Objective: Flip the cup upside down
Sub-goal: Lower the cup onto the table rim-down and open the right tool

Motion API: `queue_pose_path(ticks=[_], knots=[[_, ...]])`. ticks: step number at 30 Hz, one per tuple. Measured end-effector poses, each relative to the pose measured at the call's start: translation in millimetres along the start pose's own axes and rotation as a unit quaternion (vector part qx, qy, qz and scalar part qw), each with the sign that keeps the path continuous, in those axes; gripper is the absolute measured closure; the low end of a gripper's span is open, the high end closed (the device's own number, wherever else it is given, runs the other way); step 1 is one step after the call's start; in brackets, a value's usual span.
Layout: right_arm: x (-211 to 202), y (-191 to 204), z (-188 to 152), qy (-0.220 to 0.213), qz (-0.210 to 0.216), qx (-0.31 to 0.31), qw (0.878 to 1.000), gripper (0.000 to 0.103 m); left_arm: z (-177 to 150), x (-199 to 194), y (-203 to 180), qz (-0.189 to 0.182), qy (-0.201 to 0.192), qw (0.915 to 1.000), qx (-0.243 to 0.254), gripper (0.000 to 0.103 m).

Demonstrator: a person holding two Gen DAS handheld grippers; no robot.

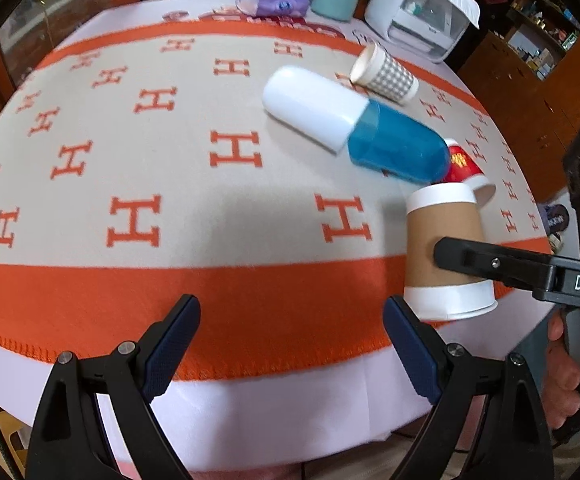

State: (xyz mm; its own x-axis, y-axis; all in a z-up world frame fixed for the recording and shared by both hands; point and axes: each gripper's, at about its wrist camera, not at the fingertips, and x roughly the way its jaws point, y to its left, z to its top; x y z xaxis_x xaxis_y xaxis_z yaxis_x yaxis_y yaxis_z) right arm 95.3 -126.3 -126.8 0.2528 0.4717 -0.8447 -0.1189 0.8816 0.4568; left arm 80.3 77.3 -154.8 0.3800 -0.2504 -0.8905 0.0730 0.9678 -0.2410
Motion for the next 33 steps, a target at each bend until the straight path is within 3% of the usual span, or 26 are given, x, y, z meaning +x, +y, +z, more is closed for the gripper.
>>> queue_pose_path(ticks=[5,9,12,19,33], knots=[[-0.9,10.4,-4.7,-0.094,-0.018,-0.05,0.994,0.041,1.6,-4.0,1.4,0.023,-0.04,0.9989,-0.011,0.012],[6.9,26.4,-17.5,-0.161,-0.054,-0.124,0.978,0.041,2.1,-6.8,4.1,0.038,-0.069,0.9966,-0.023,0.012],[11.5,30.9,-29.5,-0.188,-0.071,-0.165,0.966,0.041,0.7,-7.6,7.7,0.043,-0.083,0.995,-0.034,0.012],[16.9,35.6,-54.0,-0.21,-0.096,-0.216,0.949,0.041,-4.8,-6.4,12.6,0.044,-0.098,0.993,-0.051,0.012],[20.9,30.7,-76.1,-0.214,-0.118,-0.224,0.943,0.039,-16.3,-9.3,0.3,0.049,-0.116,0.9916,-0.027,0.012]])
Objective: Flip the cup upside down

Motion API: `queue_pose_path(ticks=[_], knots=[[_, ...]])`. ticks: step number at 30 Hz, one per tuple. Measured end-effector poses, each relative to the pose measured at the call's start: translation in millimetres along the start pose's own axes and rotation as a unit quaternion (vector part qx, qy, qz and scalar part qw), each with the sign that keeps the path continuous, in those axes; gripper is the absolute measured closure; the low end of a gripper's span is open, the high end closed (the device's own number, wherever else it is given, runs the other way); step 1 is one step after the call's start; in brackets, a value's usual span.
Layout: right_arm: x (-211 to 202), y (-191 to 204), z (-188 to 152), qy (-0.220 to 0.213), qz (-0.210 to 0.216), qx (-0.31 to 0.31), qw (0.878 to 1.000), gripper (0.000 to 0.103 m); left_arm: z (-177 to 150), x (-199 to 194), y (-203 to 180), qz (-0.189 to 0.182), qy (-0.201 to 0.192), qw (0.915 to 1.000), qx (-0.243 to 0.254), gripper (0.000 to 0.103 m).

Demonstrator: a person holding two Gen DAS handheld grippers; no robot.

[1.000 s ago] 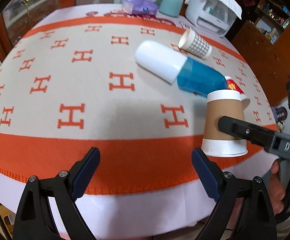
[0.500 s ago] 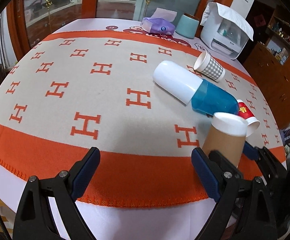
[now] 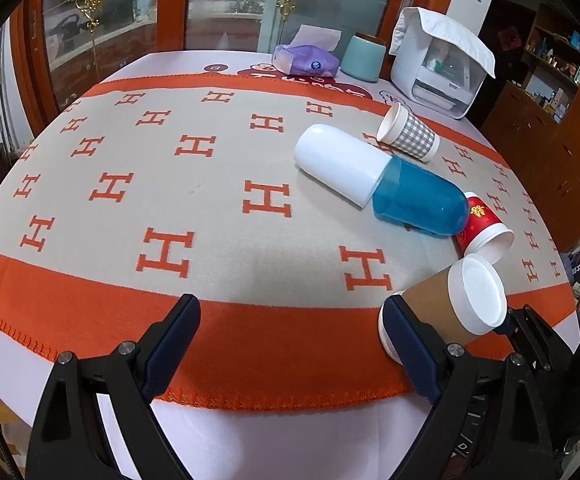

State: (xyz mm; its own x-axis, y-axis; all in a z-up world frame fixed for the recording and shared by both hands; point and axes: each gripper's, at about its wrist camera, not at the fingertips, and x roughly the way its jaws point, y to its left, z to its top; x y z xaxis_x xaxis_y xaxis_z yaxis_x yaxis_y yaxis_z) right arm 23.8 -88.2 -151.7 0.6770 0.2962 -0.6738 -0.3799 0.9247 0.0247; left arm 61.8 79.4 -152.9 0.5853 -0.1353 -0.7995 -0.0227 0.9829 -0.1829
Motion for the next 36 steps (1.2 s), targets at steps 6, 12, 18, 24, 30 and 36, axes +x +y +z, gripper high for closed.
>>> queue_pose_path(ticks=[6,12,18,24,30,36], knots=[[-1.3,-1.9,0.5,0.002,0.015,0.019,1.0,0.032,-2.9,1.0,-0.9,0.003,0.009,1.0,0.001,0.011],[-13.2,-7.8,0.8,-0.011,0.021,0.046,0.999,0.028,-6.0,0.8,1.9,0.019,0.019,0.9996,-0.009,0.007],[-31.8,-9.9,0.7,-0.023,0.018,0.053,0.998,0.028,-8.7,-3.2,1.5,0.025,0.021,0.9994,-0.01,0.007],[-56.5,-11.2,7.2,-0.023,0.021,0.056,0.998,0.028,-9.1,-17.6,-7.8,0.033,0.006,0.9994,0.007,0.007],[-81.6,-14.5,22.6,-0.015,0.021,0.079,0.997,0.028,-1.6,-39.4,-19.6,0.04,-0.006,0.9989,0.022,0.007],[-103.5,-24.9,46.5,-0.001,0.014,0.113,0.993,0.028,13.5,-67.0,-37.8,0.047,-0.029,0.9976,0.043,0.005]])
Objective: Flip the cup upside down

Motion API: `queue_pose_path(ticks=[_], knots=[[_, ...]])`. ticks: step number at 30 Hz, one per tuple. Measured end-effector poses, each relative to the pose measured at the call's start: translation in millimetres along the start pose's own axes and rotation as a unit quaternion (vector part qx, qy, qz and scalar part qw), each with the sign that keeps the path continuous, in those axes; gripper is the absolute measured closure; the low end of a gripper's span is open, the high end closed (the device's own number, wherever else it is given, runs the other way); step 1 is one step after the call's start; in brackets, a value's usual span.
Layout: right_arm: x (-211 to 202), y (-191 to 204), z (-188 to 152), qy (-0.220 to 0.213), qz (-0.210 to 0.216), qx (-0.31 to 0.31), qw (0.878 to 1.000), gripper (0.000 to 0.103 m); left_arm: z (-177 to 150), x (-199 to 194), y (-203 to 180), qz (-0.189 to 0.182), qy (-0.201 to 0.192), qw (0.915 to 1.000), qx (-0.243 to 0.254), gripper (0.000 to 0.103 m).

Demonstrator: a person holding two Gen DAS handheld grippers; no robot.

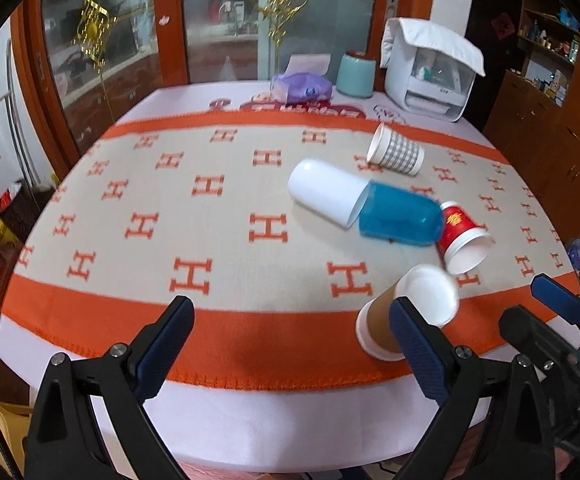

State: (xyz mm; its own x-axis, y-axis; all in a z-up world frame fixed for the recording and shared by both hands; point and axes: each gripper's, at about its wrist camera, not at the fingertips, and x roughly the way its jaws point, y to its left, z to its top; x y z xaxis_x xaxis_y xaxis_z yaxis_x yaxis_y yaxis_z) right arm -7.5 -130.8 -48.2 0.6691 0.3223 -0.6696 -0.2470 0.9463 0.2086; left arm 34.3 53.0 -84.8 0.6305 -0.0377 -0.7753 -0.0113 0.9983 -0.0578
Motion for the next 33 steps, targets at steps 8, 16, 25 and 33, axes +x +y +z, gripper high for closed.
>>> queue_pose_path(ticks=[8,16,25,33], knots=[[-33.8,2.8,30.5,-0.007,-0.025,0.018,1.0,0.028,30.8,-42.1,-18.8,0.004,-0.041,0.999,0.014,0.001],[-42.1,-4.6,42.9,-0.02,-0.048,0.041,0.998,0.028,49.4,-62.4,-29.7,0.029,-0.061,0.9976,0.017,0.001],[-44.1,0.0,48.9,-0.031,-0.051,0.028,0.998,0.028,52.2,-65.1,-32.9,0.037,-0.062,0.9973,0.013,0.001],[-42.7,-1.6,50.9,-0.031,-0.053,0.029,0.998,0.028,53.3,-64.1,-34.4,0.045,-0.061,0.9971,0.009,0.001]])
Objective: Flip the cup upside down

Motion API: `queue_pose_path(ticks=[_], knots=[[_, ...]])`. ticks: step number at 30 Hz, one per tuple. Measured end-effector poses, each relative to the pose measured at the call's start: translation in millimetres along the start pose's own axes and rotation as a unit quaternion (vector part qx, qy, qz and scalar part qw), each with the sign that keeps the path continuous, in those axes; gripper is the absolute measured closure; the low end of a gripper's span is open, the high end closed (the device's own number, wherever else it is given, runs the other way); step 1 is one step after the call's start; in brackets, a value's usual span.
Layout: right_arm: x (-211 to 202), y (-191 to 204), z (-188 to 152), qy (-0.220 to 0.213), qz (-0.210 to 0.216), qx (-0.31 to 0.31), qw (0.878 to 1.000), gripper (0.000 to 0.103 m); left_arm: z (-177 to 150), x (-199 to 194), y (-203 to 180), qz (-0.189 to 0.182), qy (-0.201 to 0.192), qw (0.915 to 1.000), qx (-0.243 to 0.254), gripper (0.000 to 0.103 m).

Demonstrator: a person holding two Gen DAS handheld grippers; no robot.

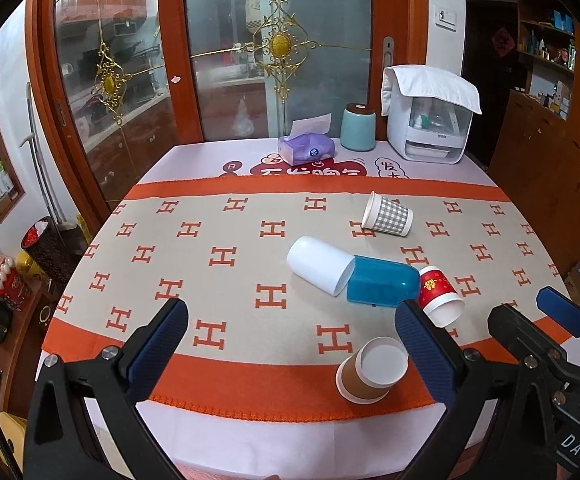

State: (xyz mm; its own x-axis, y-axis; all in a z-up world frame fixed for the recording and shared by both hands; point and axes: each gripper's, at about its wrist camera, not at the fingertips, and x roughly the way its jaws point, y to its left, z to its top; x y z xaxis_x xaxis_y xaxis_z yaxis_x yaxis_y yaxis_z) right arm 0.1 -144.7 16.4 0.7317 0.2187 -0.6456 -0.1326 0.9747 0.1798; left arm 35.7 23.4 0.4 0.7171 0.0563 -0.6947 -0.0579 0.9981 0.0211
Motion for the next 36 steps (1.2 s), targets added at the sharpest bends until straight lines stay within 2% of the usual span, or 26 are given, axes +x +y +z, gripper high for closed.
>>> queue_pose_path(ticks=[36], knots=[[3.7,-6.8,-4.1,0.004,0.001,0.001,1.0,0.028,-2.5,7.0,-0.1,-0.001,0.015,0.9999,-0.005,0.001]])
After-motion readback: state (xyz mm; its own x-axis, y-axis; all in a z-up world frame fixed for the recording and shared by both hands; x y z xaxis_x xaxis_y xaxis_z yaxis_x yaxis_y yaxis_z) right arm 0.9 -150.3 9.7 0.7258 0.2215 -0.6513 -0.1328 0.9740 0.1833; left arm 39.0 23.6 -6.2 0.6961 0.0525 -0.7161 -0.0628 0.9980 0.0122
